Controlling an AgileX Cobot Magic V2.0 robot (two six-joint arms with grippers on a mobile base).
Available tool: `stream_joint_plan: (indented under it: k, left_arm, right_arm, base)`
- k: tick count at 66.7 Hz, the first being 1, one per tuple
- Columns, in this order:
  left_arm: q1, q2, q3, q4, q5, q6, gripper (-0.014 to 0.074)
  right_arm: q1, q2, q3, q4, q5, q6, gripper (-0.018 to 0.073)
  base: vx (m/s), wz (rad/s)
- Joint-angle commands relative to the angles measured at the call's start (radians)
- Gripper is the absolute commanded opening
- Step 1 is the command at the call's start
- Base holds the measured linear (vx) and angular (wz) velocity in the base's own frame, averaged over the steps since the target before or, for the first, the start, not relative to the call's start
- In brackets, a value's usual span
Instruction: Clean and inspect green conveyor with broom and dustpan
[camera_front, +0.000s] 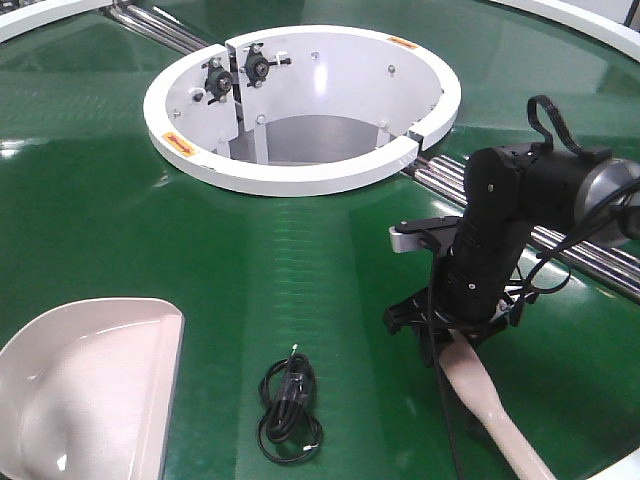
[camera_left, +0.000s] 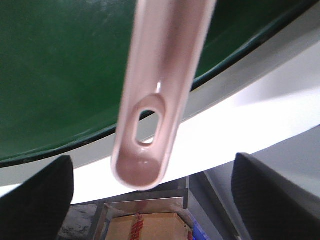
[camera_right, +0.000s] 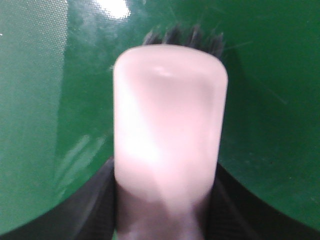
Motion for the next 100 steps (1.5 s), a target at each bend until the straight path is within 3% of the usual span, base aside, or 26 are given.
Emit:
stream_joint_plan:
  k: [1, 41, 66, 81, 100]
  left_arm:
    - [0.008, -0.008, -0.05, 0.011, -0.005, -0.011, 0.0589]
    - [0.008, 0.111, -0.105, 0.002, 0.006, 0.018, 0.0589]
    - [0.008, 0.151, -0.105, 0.043, 0.024, 0.038, 0.0557]
    - [0.008, 0.16, -0.105, 0.036, 0.036, 0.046, 0.0395]
    - [0.007, 0.159, -0.105, 0.017, 0.056, 0.049, 0.0032]
  right_arm:
    - [-0.001, -0.053, -0.027, 0.002, 0.012, 0.0, -0.0005]
    - [-0.001, -0.053, -0.027, 0.002, 0.011, 0.0, -0.0005]
    - [-0.001, -0.053, -0.027, 0.002, 0.012, 0.0, -0.0005]
    - [-0.001, -0.053, -0.027, 0.002, 0.012, 0.0, -0.0005]
    - [-0.001, -0.053, -0.027, 0.002, 0.012, 0.0, -0.0005]
  base:
    - [0.0, 0.0]
    - [0.0, 0.0]
    - [0.0, 0.0]
    - [0.0, 0.0]
    - [0.0, 0.0]
